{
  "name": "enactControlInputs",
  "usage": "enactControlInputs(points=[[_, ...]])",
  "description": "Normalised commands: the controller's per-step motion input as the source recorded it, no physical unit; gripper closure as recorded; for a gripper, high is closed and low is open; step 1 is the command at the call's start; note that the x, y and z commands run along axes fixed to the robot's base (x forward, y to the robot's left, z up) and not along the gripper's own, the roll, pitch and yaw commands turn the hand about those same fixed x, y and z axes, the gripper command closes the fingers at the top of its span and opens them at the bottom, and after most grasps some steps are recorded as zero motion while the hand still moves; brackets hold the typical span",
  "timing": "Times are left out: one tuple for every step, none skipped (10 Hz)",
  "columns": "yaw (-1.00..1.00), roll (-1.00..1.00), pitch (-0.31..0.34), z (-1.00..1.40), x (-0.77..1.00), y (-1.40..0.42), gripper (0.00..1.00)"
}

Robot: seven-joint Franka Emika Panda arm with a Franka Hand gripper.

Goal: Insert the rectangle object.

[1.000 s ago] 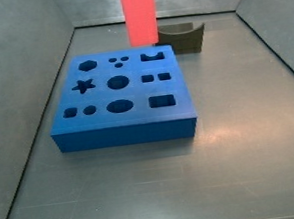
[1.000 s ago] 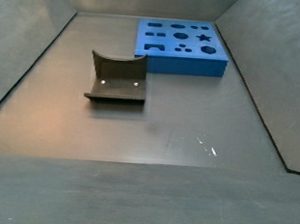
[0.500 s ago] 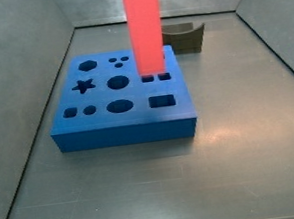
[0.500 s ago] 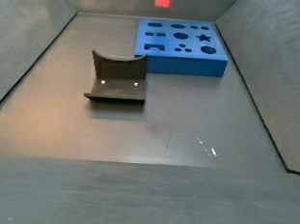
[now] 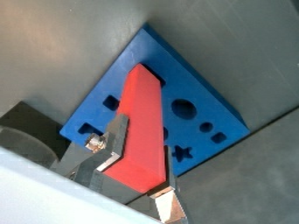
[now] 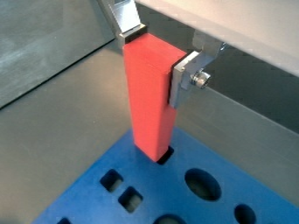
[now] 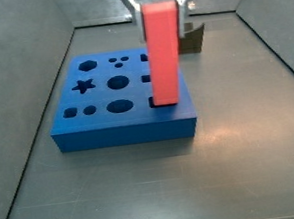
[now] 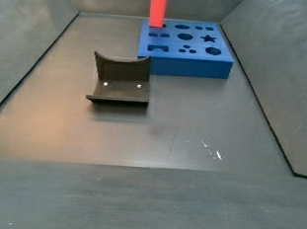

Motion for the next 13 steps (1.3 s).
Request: enactControlInputs(points=[[0.07, 0.0, 0.0, -0.39, -0.1, 0.0, 1.0], [0.03, -0.09, 0.0, -0.41, -0.07, 0.0, 1.0], [0.08, -0.11, -0.014, -0.39, -0.23, 0.0, 1.0], [0.11, -0.06, -0.027, -0.39, -0.2, 0.0, 1.0], [0.0, -0.05, -0.003, -0.48, 0.0, -0.08, 1.0], [-0.03, -0.07, -0.006, -0.52, 0.0, -0.14, 1.0], [0.0, -0.08, -0.011, -0.52, 0.05, -0.18, 1.0], [0.0, -0.07, 0.0, -0.43, 0.11, -0.2, 1.0], [0.0, 0.0, 0.0, -0.39, 0.13, -0.1, 1.0], [0.0, 0.0, 0.0, -0.21, 0.09, -0.07, 1.0], [0.0, 0.0, -0.021, -0.21, 0.0, -0.07, 1.0], [0.0, -0.01, 0.0, -0.02, 0.0, 0.0, 1.0], [0.0, 0.0, 0.0, 0.0, 0.0, 0.0, 1.0]])
